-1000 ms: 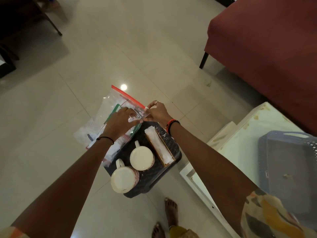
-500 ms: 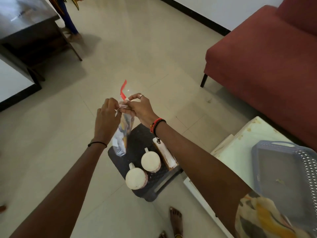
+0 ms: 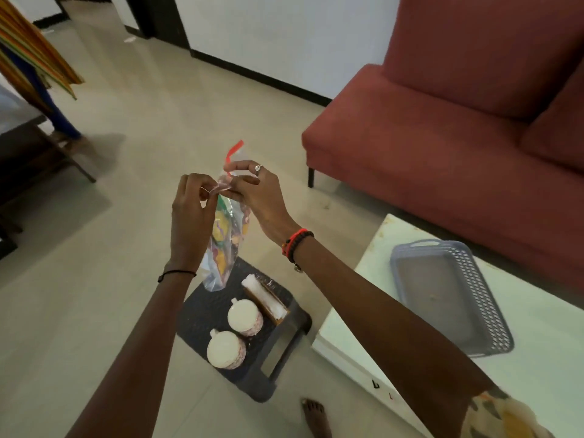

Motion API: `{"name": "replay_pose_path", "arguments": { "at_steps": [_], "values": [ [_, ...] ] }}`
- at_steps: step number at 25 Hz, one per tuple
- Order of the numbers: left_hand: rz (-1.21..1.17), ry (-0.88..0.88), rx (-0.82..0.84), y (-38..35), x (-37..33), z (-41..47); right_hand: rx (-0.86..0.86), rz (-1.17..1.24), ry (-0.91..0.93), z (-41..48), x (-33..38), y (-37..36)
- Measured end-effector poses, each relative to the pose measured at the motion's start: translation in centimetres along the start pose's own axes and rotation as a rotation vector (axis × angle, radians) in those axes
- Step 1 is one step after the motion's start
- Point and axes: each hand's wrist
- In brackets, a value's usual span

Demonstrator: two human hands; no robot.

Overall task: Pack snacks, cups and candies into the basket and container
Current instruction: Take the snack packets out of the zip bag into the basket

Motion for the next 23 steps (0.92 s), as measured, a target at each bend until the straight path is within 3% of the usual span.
{"name": "replay_pose_path", "arguments": {
  "at_steps": [6, 9, 23],
  "values": [
    [-0.228, -0.083, 0.081, -1.6, -10.6, -2.5, -0.181, -0.118, 0.116, -8.1, 7.6, 6.9],
    [-0.318, -0.126, 0.166, -3.1, -16.0, -5.3, -0.309, -0.302, 0.154, -13.0, 10.4, 10.9],
    [-0.597, -0.244, 0.571, -9.3, -38.1, -18.9, -0.689, -0.7, 0.137, -34.3, 19.7, 28.6]
  ]
}}
Point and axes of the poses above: each hand's wrist, its own z-axis towards the middle knuckle, its own y-axis out of the back of the hand, x = y × z, and after that the axes turned 11 degrees about z, right-handed
